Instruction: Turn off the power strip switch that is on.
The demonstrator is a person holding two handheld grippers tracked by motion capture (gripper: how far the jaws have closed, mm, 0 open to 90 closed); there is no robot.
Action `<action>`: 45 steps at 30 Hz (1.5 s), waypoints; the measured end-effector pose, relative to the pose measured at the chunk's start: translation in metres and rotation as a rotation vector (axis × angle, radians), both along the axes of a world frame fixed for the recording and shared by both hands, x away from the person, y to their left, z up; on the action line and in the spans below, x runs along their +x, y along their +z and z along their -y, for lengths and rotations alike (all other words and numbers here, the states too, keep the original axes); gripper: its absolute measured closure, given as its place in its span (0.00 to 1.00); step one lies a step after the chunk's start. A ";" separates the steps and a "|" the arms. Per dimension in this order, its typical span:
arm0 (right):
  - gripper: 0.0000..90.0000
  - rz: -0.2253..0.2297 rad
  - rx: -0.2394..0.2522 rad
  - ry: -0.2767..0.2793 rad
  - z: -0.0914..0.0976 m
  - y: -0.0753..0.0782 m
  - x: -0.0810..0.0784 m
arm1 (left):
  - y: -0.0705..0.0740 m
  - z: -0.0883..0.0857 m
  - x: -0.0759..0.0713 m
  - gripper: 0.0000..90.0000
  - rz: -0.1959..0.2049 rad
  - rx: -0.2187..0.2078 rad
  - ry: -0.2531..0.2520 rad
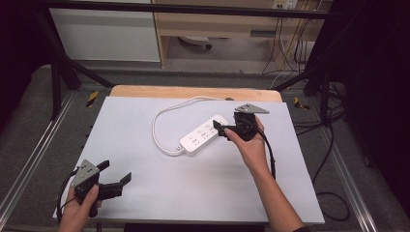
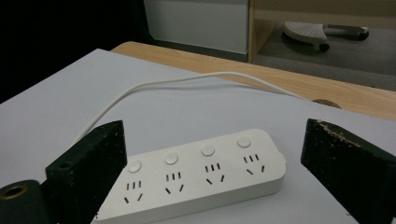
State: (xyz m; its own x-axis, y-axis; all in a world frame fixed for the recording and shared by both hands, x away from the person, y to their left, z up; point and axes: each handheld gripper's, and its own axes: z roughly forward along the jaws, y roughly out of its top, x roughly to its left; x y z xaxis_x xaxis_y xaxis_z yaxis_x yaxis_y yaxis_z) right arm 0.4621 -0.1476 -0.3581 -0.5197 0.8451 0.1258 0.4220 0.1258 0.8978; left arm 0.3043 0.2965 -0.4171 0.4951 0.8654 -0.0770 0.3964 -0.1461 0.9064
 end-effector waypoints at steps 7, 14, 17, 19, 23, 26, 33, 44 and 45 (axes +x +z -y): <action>0.07 0.017 -0.001 -0.008 0.016 0.006 -0.012 | 0.000 0.000 0.000 0.06 -0.001 0.000 0.003; 0.06 0.028 -0.023 -0.019 0.037 0.006 -0.023 | 0.000 0.000 0.000 0.06 -0.001 0.000 0.004; 0.06 0.033 -0.018 -0.028 0.045 0.006 -0.028 | -0.001 0.000 0.001 0.06 -0.003 -0.002 0.003; 0.05 0.035 -0.015 -0.029 0.050 0.006 -0.031 | -0.001 0.000 0.001 0.06 -0.004 -0.002 0.006; 0.05 0.057 -0.010 -0.043 0.060 0.009 -0.041 | -0.001 0.000 0.001 0.06 -0.004 0.001 0.007; 0.04 0.077 -0.007 -0.046 0.066 0.010 -0.050 | -0.001 0.000 0.001 0.06 -0.005 -0.001 0.006; 0.02 0.113 -0.003 -0.086 0.085 0.005 -0.069 | -0.001 0.001 0.001 0.06 -0.003 -0.002 0.005; 0.02 0.144 0.021 -0.120 0.106 -0.010 -0.098 | -0.001 0.001 0.000 0.06 -0.007 0.003 0.007; 0.02 0.145 0.025 -0.123 0.107 -0.011 -0.101 | -0.001 0.001 0.000 0.06 -0.006 0.003 0.006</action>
State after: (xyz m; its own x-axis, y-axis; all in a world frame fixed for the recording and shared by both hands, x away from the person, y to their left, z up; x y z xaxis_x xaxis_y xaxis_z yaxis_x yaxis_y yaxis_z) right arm 0.3615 -0.2547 -0.3688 -0.4267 0.9009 0.0790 0.2984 0.0578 0.9527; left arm 0.3047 0.2958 -0.4182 0.4896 0.8685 -0.0775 0.4030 -0.1465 0.9034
